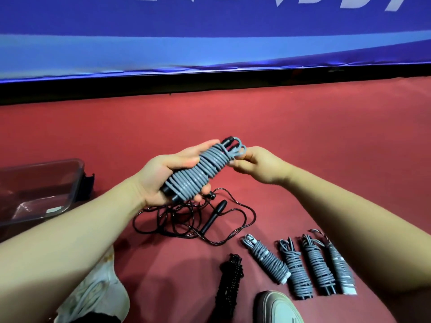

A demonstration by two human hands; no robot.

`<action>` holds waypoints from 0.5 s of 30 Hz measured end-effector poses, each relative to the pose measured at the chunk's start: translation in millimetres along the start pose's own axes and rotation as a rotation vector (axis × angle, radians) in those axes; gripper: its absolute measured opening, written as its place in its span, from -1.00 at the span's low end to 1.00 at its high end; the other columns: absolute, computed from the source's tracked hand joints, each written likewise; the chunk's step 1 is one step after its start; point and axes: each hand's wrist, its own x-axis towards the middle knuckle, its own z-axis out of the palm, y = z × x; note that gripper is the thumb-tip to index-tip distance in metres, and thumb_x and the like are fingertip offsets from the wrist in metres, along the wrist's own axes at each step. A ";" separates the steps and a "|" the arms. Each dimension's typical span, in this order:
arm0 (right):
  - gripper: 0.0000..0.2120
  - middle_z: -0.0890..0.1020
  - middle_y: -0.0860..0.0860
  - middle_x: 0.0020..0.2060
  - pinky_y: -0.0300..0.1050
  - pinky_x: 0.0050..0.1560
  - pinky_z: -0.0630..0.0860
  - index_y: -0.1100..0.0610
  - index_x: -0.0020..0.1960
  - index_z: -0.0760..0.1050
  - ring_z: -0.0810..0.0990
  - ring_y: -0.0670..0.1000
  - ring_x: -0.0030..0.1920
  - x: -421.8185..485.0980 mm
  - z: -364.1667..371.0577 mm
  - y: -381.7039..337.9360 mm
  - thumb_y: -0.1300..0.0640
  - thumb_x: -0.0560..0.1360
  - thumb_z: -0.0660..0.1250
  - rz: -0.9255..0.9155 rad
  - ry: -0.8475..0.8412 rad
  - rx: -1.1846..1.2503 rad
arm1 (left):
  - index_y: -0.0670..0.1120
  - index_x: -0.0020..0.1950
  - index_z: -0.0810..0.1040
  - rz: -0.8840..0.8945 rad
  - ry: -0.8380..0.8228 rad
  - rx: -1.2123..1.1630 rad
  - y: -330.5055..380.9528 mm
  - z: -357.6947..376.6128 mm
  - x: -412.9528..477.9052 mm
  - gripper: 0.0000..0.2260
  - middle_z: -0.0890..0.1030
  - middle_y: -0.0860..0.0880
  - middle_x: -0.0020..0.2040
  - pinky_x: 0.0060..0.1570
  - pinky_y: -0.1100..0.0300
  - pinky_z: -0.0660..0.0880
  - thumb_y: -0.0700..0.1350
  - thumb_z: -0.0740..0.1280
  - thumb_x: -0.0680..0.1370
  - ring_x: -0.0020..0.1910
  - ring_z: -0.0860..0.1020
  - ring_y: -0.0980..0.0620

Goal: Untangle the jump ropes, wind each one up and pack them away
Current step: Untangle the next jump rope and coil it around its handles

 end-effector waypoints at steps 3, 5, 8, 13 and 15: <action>-0.71 0.49 -0.06 -0.44 -0.19 -0.29 0.30 -0.02 -0.34 0.41 0.44 -0.02 -0.33 2.0 -20.4 -5.6 0.28 0.47 0.26 0.064 -0.265 -0.539 | 0.07 0.35 0.46 -0.182 -0.034 0.381 3.4 4.2 2.6 -0.47 0.57 -0.28 0.12 -0.29 0.00 0.59 -0.22 0.41 0.41 -0.23 0.59 -0.23; -0.85 0.51 -0.08 -0.47 -0.22 -0.36 0.30 -0.02 -0.11 0.56 0.49 -0.03 -0.32 3.1 -24.1 -16.1 0.14 0.51 0.23 0.101 -0.359 -0.818 | 0.09 0.31 0.47 -0.234 0.062 0.635 3.1 13.9 7.5 -0.56 0.59 -0.20 0.08 -0.21 -0.04 0.58 -0.28 0.31 0.49 -0.23 0.60 -0.21; -0.76 0.62 -0.02 -0.24 -0.18 -0.29 0.33 0.01 0.12 0.57 0.56 0.06 -0.13 5.4 -19.9 -30.0 0.01 0.55 0.21 0.085 -0.261 -0.999 | 0.07 0.28 0.40 -0.222 0.165 0.896 -4.1 25.6 14.7 -0.63 0.58 -0.07 0.00 -0.20 0.03 0.57 -0.29 0.25 0.56 -0.28 0.60 -0.08; -0.73 0.59 0.08 0.03 -0.14 -0.18 0.34 0.06 0.21 0.52 0.54 0.14 0.05 10.3 -3.6 -37.9 0.14 0.55 0.17 0.073 -0.048 -0.912 | 0.04 0.25 0.37 -0.152 0.367 1.143 -9.6 22.6 19.8 -0.64 0.56 0.01 0.06 -0.07 0.15 0.53 -0.19 0.34 0.51 -0.16 0.59 0.02; -0.72 0.56 0.10 0.05 -0.10 -0.13 0.39 0.07 0.22 0.50 0.53 0.16 0.06 11.8 -0.7 -37.8 0.14 0.57 0.15 0.083 0.020 -0.867 | 0.04 0.40 0.29 -0.115 0.422 1.081 -11.9 21.7 20.3 -0.50 0.50 0.01 0.18 0.06 0.16 0.48 -0.20 0.35 0.51 -0.01 0.58 0.00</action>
